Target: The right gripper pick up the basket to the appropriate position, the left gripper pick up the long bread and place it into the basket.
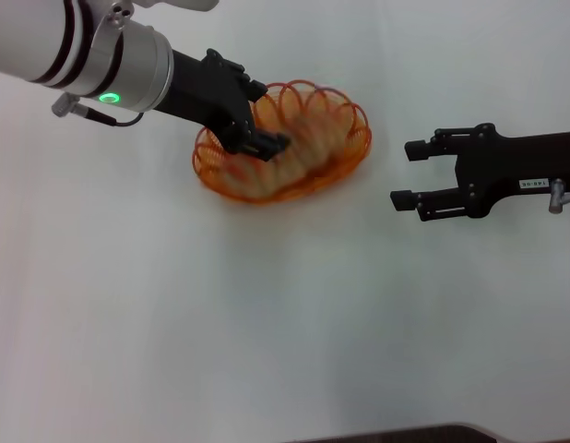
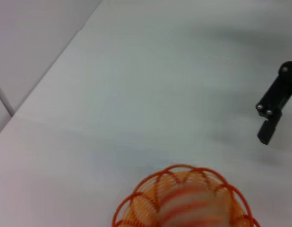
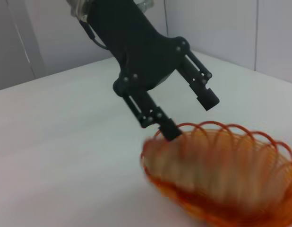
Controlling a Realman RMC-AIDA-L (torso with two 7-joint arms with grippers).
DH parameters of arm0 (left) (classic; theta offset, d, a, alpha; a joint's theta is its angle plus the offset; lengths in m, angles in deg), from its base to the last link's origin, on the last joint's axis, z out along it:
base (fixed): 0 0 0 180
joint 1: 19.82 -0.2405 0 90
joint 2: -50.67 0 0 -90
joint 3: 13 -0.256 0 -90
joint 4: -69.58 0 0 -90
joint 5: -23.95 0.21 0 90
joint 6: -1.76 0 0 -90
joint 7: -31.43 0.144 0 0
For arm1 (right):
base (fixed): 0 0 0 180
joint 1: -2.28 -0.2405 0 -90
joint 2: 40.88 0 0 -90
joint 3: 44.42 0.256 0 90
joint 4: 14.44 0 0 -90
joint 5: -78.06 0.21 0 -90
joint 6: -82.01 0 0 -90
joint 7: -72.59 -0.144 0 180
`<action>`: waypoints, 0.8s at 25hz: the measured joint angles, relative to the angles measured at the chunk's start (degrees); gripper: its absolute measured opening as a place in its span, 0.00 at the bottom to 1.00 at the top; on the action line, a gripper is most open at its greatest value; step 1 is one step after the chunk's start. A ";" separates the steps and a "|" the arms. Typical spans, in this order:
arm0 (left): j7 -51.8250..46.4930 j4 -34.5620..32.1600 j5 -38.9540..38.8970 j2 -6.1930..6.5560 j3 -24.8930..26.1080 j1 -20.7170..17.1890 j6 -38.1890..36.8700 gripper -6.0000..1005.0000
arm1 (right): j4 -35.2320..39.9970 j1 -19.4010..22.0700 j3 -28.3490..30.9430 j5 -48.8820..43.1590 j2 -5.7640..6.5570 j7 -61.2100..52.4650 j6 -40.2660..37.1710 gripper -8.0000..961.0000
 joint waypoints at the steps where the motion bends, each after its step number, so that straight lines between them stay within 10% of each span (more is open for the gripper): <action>1: 0.00 0.00 -0.03 0.00 0.00 -0.03 -0.17 0.57 | 0.00 -0.01 0.06 0.00 0.00 0.00 0.12 0.85; 10: 0.20 -0.42 -0.65 0.02 3.38 -1.81 -2.85 0.90 | 0.00 -0.02 0.64 0.42 0.00 -0.02 0.21 0.85; 20: 12.42 -0.03 -10.47 1.19 27.97 -7.78 -18.64 0.91 | 0.00 -0.11 2.95 0.61 0.33 -0.02 -0.16 0.85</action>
